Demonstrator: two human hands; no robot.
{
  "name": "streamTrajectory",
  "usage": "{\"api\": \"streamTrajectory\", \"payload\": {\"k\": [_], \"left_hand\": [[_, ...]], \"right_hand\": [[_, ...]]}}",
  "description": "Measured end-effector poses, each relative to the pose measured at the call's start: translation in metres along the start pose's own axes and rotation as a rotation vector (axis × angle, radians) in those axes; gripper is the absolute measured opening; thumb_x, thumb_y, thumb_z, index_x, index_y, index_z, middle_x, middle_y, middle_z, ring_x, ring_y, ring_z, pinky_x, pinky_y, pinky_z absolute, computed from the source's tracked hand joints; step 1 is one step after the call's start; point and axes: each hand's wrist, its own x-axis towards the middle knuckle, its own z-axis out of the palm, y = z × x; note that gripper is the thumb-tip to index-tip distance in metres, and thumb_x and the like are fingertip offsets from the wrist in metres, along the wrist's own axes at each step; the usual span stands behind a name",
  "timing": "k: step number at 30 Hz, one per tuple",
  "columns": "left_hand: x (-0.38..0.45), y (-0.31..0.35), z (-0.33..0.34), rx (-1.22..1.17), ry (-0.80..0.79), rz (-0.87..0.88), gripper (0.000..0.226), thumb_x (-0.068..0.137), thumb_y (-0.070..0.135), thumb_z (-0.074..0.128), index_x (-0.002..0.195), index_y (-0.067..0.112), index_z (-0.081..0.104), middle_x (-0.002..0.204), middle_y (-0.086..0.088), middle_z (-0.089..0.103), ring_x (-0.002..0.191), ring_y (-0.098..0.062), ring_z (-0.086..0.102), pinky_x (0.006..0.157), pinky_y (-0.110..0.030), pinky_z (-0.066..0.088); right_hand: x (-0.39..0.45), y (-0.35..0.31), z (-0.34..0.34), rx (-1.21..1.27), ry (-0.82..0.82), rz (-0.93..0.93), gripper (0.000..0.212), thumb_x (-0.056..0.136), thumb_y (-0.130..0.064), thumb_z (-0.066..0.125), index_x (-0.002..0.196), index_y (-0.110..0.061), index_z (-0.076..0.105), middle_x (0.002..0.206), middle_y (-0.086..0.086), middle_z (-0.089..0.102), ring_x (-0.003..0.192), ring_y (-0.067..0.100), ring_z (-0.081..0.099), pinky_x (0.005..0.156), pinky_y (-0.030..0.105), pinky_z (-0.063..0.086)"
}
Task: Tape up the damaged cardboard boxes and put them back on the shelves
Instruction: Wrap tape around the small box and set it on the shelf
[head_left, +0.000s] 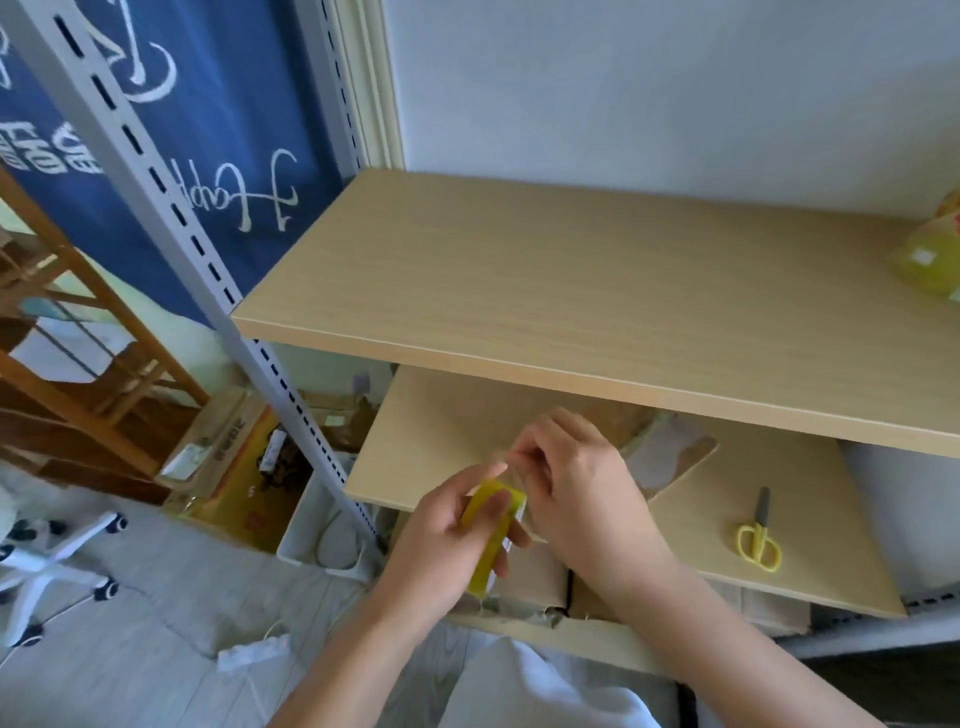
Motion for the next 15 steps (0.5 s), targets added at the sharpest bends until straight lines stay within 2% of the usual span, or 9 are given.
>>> {"api": "streamTrajectory", "payload": {"k": [3,5,7,9,13,15], "left_hand": [[-0.011,0.022,-0.009,-0.115,0.077,0.127,0.02,0.102,0.031,0.053,0.106,0.017,0.067,0.07,-0.007,0.066,0.055,-0.018,0.058,0.057,-0.028,0.051],[-0.007,0.035,-0.011,-0.173,0.133,0.164,0.023,0.1,0.034,0.055,0.11,0.016,0.067,0.067,-0.008,0.065,0.054,-0.02,0.058,0.058,-0.027,0.052],[0.002,0.045,-0.01,-0.224,0.177,0.139,0.029,0.098,0.036,0.059,0.124,0.024,0.063,0.069,-0.01,0.068,0.055,-0.021,0.059,0.06,-0.032,0.052],[0.014,0.05,-0.009,-0.212,0.219,0.109,0.029,0.098,0.037,0.058,0.127,0.033,0.06,0.068,-0.01,0.069,0.055,-0.018,0.059,0.062,-0.033,0.052],[0.034,0.052,-0.01,-0.227,0.208,0.049,0.02,0.101,0.031,0.055,0.108,0.018,0.068,0.063,-0.006,0.068,0.047,-0.014,0.054,0.051,-0.021,0.049],[0.04,0.049,-0.012,-0.241,0.187,0.05,0.019,0.101,0.029,0.054,0.099,0.017,0.069,0.062,-0.007,0.067,0.046,-0.014,0.054,0.051,-0.02,0.048]], "right_hand": [[0.022,-0.027,-0.024,-0.192,0.038,-0.203,0.014,0.088,-0.013,0.064,0.075,-0.013,0.058,0.076,-0.004,0.054,0.073,0.017,0.051,0.049,0.031,0.044],[0.041,-0.038,-0.036,-0.266,0.068,-0.282,0.015,0.089,-0.019,0.06,0.075,-0.015,0.058,0.076,-0.004,0.054,0.075,0.018,0.052,0.043,0.029,0.04],[0.063,-0.038,-0.041,-0.296,0.083,-0.279,0.015,0.089,-0.02,0.062,0.076,-0.013,0.062,0.08,-0.001,0.056,0.08,0.021,0.053,0.047,0.032,0.045],[0.082,-0.031,-0.039,-0.295,0.037,-0.231,0.013,0.089,-0.017,0.062,0.08,-0.008,0.066,0.09,0.003,0.056,0.086,0.023,0.053,0.057,0.04,0.051],[0.092,-0.015,-0.024,-0.213,0.01,-0.131,0.013,0.092,-0.015,0.061,0.088,-0.004,0.065,0.103,0.007,0.05,0.083,0.024,0.055,0.066,0.039,0.052],[0.09,-0.009,-0.018,-0.156,0.039,-0.114,0.017,0.093,-0.023,0.063,0.091,-0.006,0.064,0.107,0.005,0.047,0.08,0.025,0.057,0.067,0.034,0.05]]}}
